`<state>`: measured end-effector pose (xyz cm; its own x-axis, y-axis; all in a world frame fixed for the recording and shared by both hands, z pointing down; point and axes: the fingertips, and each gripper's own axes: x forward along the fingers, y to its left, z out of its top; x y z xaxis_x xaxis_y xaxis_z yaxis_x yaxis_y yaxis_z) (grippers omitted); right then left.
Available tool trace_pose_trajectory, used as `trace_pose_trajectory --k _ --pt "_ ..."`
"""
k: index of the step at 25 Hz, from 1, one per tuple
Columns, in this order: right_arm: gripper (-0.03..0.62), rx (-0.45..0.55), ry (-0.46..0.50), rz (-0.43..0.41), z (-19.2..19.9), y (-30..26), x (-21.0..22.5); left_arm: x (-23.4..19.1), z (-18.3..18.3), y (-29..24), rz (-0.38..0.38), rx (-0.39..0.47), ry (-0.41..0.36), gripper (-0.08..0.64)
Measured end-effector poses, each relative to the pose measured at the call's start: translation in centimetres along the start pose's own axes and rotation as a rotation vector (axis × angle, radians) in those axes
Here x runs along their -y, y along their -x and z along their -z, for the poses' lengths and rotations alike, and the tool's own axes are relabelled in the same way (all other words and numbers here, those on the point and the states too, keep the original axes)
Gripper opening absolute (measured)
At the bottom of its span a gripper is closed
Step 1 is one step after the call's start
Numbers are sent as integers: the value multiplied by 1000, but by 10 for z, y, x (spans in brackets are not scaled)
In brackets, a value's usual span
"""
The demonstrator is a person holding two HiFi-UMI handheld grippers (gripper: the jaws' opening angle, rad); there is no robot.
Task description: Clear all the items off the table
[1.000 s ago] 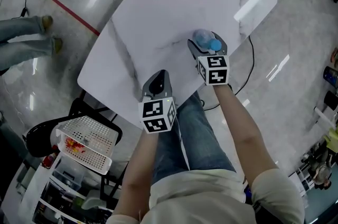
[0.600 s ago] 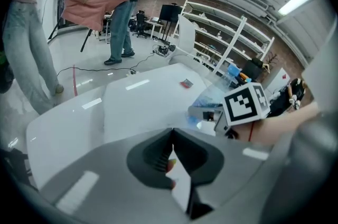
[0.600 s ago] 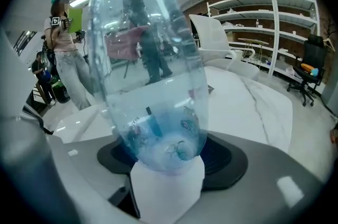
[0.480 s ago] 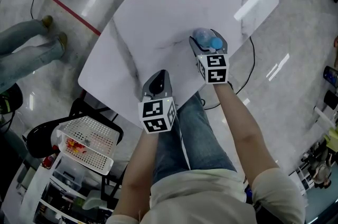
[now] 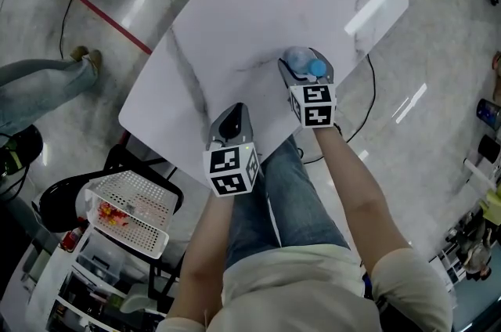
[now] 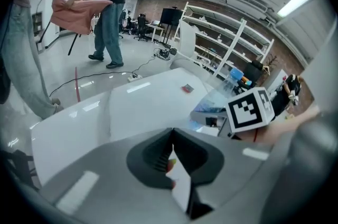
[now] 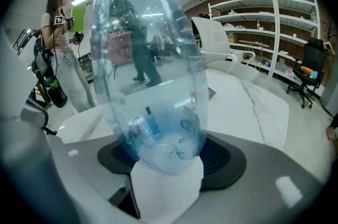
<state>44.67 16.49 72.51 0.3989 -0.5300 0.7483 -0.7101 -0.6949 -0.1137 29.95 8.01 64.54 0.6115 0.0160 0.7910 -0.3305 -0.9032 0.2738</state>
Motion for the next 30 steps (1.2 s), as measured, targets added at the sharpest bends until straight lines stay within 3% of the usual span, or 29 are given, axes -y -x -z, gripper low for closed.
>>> trace_pose_trajectory --k 16,30 --pt "337 13 45 -29 -23 62 -38 -7 -14 62 -48 72 39 9" --pt "337 33 110 -90 -47 124 -84 -9 -2 125 -85 112 85 9"
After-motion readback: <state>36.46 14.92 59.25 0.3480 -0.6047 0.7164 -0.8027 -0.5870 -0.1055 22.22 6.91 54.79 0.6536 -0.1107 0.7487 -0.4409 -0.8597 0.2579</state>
